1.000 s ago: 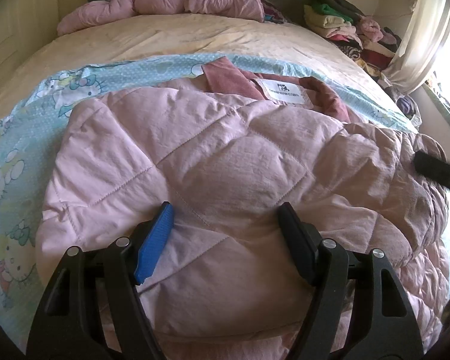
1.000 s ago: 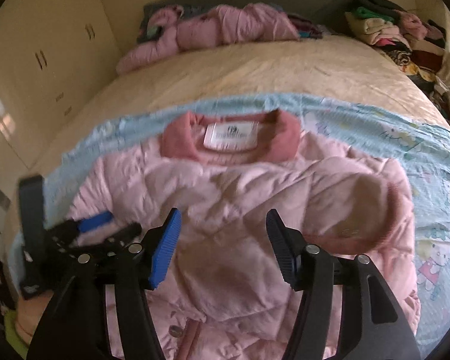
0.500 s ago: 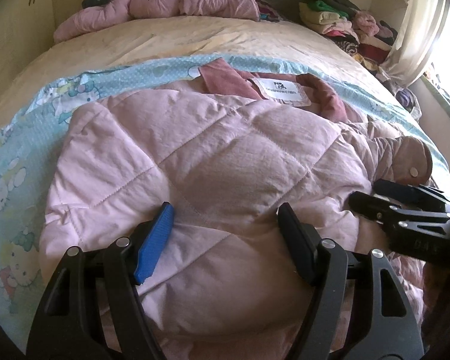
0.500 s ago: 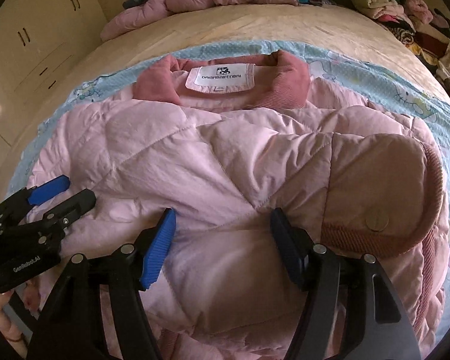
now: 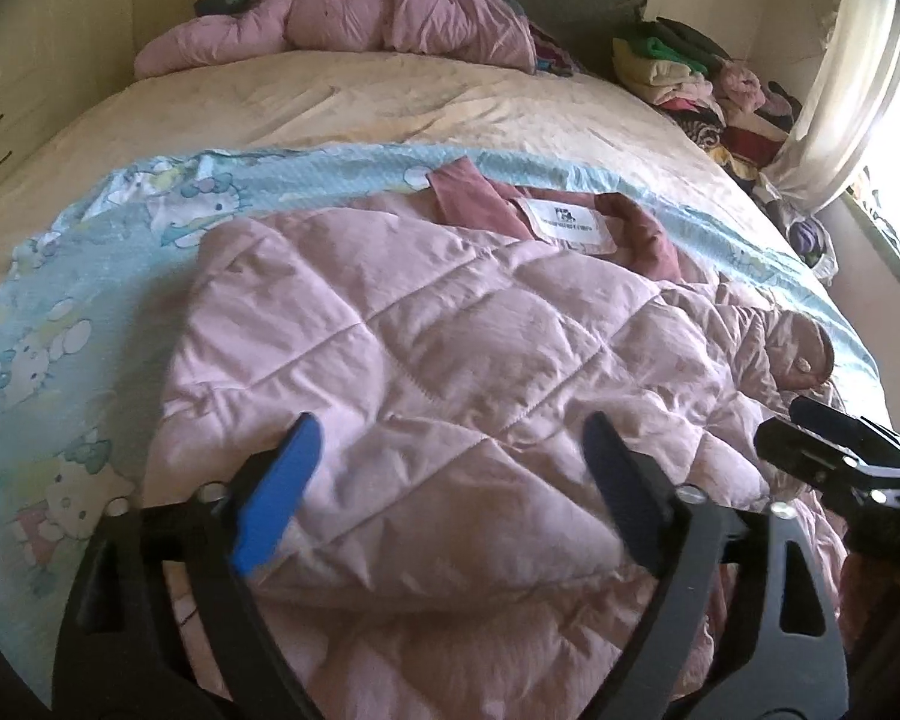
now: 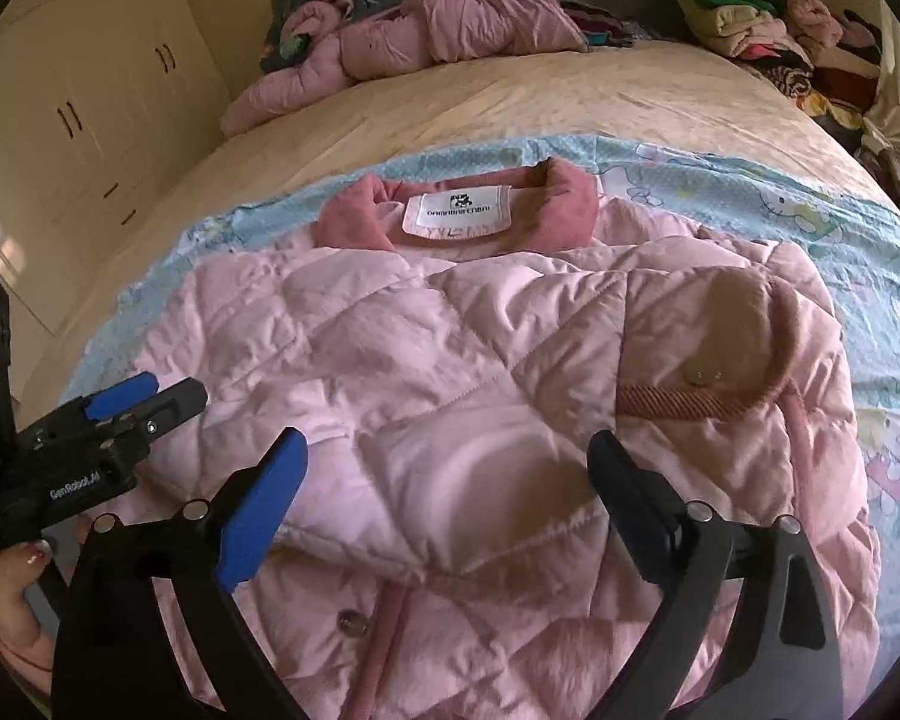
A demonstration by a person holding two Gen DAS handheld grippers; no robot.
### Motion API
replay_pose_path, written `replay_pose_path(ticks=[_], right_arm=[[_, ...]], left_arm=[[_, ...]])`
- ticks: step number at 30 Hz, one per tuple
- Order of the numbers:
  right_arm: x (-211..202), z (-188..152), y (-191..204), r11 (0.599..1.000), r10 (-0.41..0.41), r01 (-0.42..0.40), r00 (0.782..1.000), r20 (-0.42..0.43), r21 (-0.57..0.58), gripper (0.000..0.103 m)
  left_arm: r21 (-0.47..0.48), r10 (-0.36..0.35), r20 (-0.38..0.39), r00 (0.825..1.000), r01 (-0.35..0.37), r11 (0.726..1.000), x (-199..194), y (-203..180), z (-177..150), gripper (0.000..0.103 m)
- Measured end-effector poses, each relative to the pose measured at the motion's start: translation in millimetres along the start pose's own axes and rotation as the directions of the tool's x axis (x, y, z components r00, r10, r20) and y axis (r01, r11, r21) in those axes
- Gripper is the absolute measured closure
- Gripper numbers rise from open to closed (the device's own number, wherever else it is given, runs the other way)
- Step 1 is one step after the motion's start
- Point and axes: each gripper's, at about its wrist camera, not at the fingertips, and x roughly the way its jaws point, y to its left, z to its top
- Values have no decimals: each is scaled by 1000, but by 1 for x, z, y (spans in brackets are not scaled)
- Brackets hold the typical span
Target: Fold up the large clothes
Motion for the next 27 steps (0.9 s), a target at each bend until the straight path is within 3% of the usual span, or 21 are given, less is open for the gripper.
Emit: replay_pose_path(ticks=[1,11,18,27], right_arm=[[-2,0,-1,1000,0,0,1000,1,4,9],[-27,-5,-9,997,39,-41,999,35,64,9],[-52,-8,-11,995,62,-67,996,58,77,9],[-94,-7,-20,991,75,-89,989,130,104,9]], left_arm=[[0,4,4,1000,-4,1000,-2,0,-1,9],[-43,56,22,998,-55,998,-23,5,-10,9],[-64,21,62,998,-17,998,-51,-3,-8,9],[-80,33,81,996,-26,996,-79,-5,-6,9]])
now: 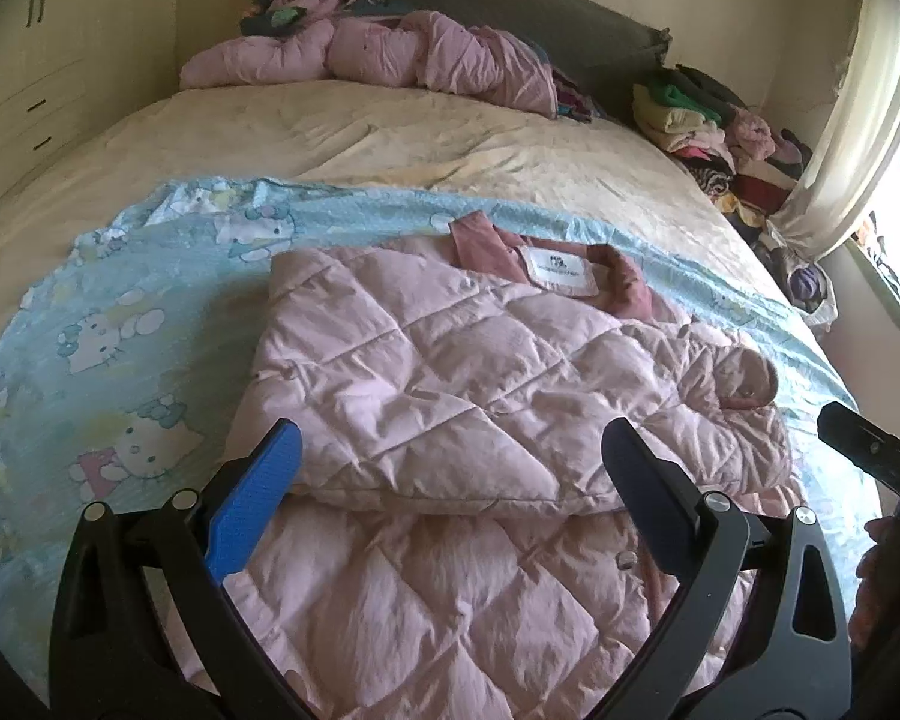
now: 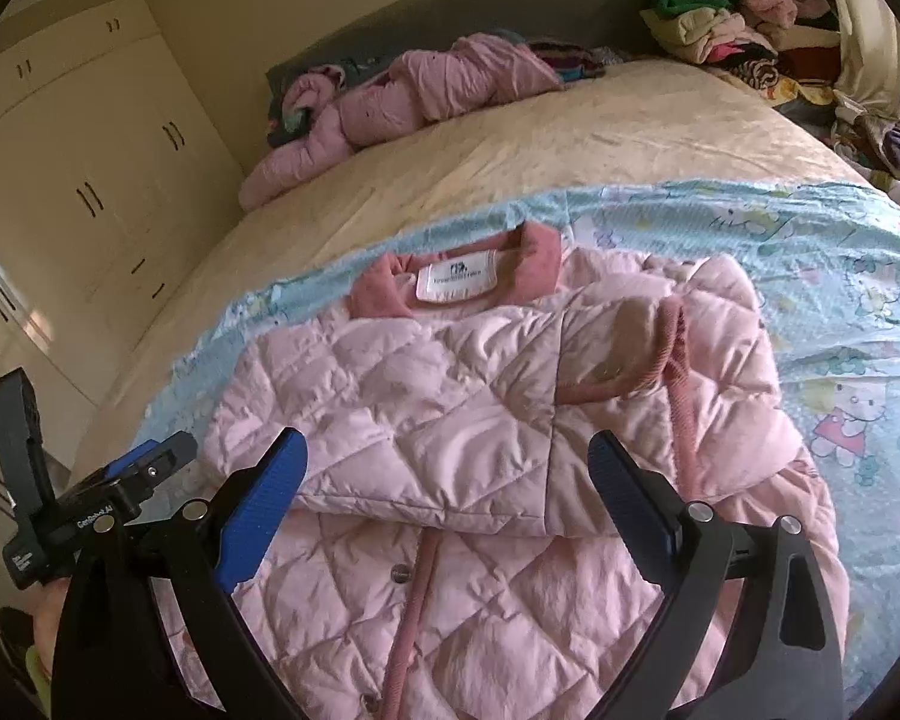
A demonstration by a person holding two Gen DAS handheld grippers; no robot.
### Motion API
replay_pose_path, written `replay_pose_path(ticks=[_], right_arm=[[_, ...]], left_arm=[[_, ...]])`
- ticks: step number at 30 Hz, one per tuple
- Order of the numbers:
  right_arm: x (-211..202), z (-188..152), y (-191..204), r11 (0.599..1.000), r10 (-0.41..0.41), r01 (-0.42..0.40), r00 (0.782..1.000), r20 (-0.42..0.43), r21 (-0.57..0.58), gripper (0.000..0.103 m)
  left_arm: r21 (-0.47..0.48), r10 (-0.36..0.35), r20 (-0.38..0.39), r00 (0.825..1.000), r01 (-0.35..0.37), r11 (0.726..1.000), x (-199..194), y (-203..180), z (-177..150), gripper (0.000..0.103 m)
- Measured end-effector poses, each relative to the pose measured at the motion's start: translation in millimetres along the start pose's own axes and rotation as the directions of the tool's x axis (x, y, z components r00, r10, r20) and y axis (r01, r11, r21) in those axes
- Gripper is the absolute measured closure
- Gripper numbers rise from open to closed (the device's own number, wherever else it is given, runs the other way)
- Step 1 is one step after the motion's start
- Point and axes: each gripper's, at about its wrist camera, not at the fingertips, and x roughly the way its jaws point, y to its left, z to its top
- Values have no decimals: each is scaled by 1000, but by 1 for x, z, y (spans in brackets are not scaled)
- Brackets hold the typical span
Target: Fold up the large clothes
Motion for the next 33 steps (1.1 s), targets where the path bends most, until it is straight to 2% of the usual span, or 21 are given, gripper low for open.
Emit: replay_pose_path(ticks=[23,24,25,33], right_arm=[[-94,0,8,997,74,-75,989,125,2,9],[-98,-1,9,997,77,-78,989,128,0,8],[-101,-1,9,997,81,-81,988,130,-2,4],[-124,-8,11,995,101,-102,983,154,-1,4]], left_arm=[[75,2,91,996,-9,997,-83,-34,0,9],[77,2,93,996,-9,997,-86,-35,0,9],[78,2,94,996,-10,997,-88,-36,-1,9],[94,1,107,994,-11,996,-107,-41,-9,9]])
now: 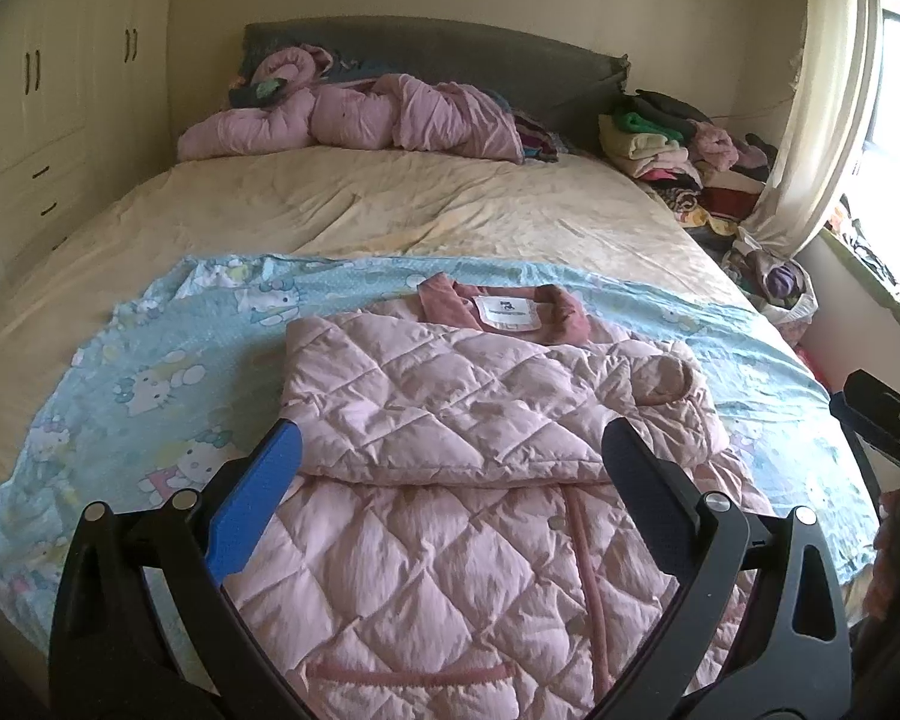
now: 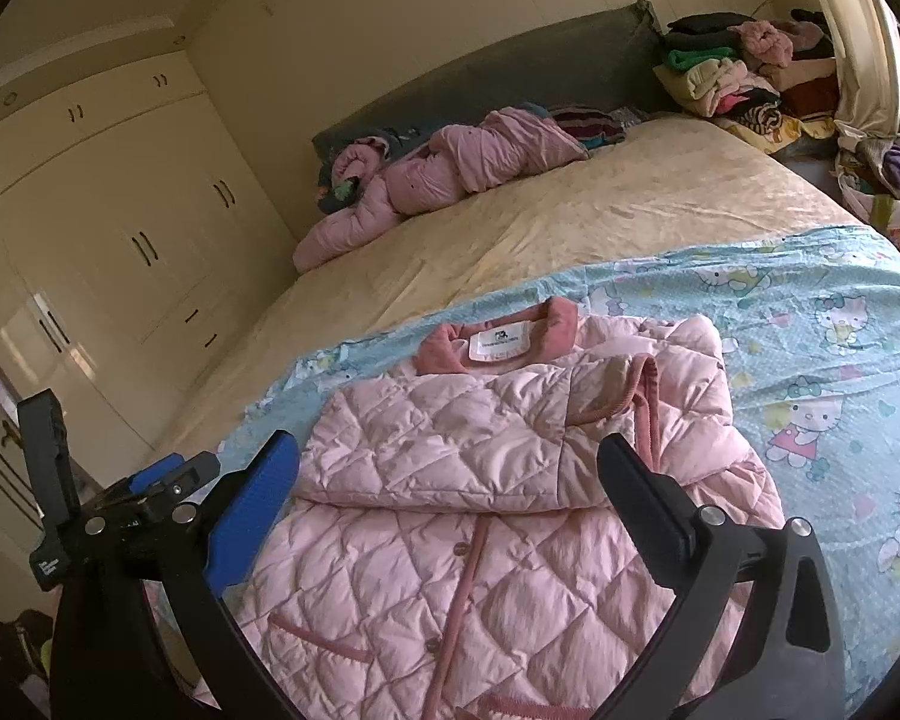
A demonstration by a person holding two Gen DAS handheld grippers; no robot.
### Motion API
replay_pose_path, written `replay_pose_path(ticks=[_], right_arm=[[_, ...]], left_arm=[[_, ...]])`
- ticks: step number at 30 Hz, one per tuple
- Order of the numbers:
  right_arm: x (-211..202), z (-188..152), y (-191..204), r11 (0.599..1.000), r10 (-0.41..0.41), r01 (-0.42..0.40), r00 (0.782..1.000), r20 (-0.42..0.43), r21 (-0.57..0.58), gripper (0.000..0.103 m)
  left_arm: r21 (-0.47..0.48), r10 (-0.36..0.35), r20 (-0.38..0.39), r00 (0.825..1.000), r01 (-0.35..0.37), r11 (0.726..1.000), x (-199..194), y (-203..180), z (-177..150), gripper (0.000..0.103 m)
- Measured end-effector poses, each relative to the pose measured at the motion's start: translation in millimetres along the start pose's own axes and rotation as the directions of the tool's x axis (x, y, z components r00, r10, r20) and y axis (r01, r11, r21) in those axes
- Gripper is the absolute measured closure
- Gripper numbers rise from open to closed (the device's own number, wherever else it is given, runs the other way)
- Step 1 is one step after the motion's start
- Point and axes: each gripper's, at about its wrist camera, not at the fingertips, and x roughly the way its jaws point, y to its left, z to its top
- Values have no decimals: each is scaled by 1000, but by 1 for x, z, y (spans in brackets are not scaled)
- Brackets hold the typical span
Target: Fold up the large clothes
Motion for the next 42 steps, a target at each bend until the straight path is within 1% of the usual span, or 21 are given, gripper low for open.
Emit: replay_pose_path(ticks=[12,19,25,32,34,42], right_arm=[[-34,-8,8,1000,21,-20,999,40,-14,4],[-55,-18,7,999,31,-30,998,55,-15,4],[-73,-34,1,999,26,-25,999,41,-25,4],[-89,-58,-15,1000,-11,12,1000,17,-26,4],[-91,-66,-19,999,-39,39,999,5,-31,4],[-94,-90,-37,998,-51,51,998,-35,-22,4]], left_arm=[[25,-5,15,1000,5,1000,-24,-7,-15,9],[47,4,23,1000,-5,999,-39,-11,-32,9],[83,22,21,1000,-23,996,-48,-19,-52,9],[91,38,8,999,-39,995,-52,-24,-78,9],[92,41,2,999,-41,995,-53,-25,-84,9],[103,71,-28,997,-67,992,-55,-26,-109,9]])
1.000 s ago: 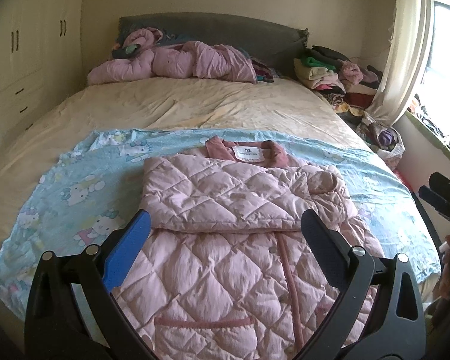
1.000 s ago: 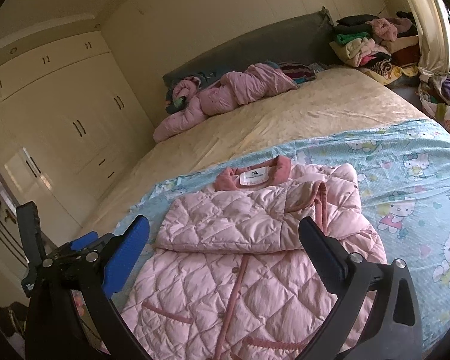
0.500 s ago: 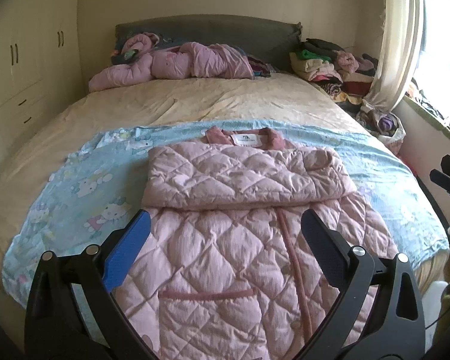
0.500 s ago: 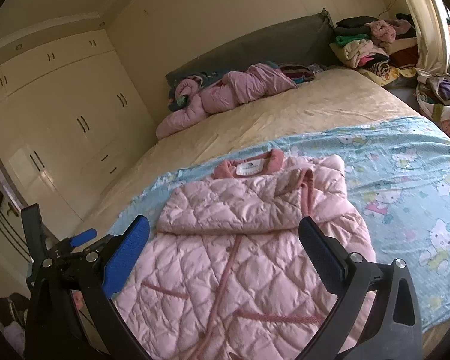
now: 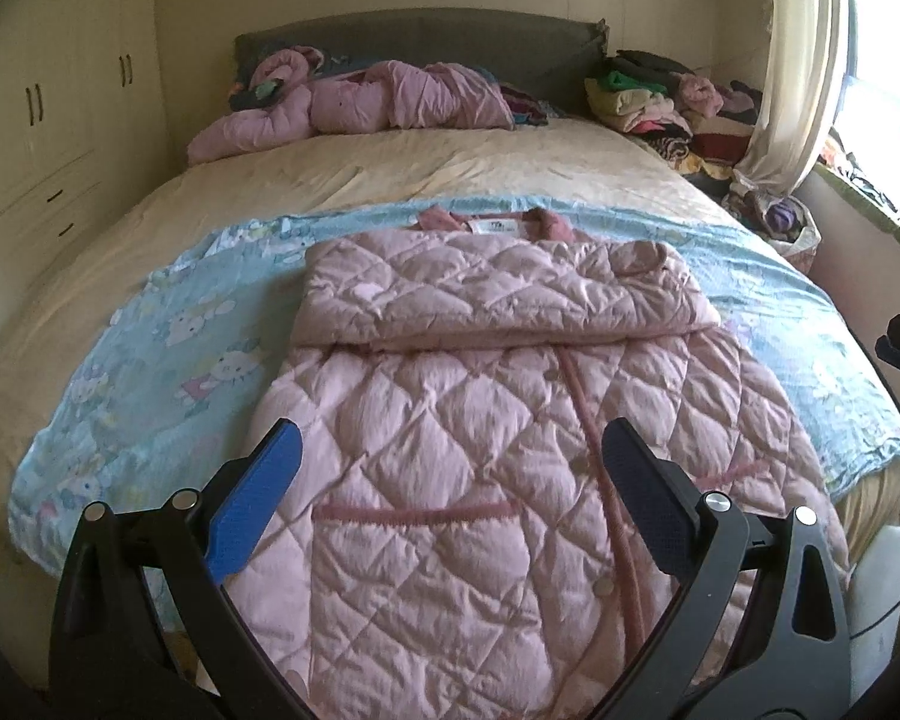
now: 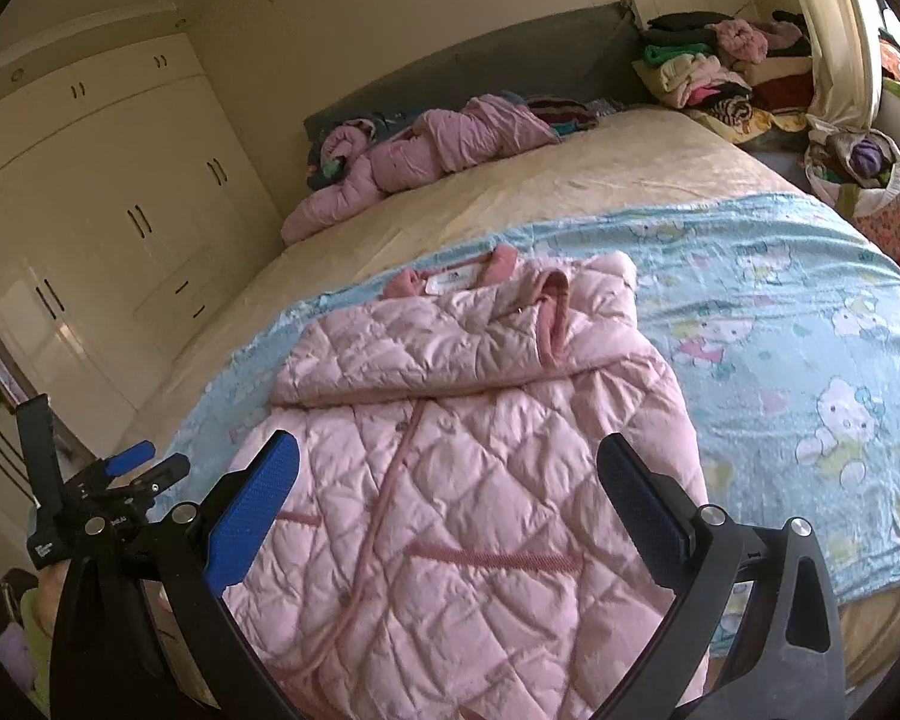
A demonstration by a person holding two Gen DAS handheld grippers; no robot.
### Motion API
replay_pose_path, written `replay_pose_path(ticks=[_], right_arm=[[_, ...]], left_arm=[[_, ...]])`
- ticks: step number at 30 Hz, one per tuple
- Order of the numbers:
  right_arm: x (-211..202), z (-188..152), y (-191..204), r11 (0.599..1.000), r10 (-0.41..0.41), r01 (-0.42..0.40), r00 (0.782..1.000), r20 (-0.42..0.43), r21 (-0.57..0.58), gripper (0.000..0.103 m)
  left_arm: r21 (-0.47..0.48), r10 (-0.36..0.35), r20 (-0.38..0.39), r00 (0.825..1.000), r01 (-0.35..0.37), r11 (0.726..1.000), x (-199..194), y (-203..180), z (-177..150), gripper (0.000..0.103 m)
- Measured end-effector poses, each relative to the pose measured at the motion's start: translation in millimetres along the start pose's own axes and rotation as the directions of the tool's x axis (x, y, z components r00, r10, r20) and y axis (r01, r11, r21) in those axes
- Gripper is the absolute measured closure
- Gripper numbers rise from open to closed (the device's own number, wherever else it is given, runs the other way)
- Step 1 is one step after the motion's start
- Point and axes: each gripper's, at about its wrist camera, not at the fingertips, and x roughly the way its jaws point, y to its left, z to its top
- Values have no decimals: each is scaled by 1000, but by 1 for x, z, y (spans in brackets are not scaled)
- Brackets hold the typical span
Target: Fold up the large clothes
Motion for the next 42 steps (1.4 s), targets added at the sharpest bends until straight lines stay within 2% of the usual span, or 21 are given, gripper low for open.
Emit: replay_pose_path(ticks=[17,36,42], right_arm=[[13,-39,-18,1000,-9,10,996,-88,7,4],[16,-63,-33,999,-35,36,989,-145,8,4],[16,-70,-40,999,-50,51,986,-160,5,4]], left_arm=[[-45,29,-72,997,-32,998,9,15,-42,9],[-82,62,-120,991,-72,994,11,44,-71,9],[-103,90,-152,984,-106,989,11,62,-86,9]])
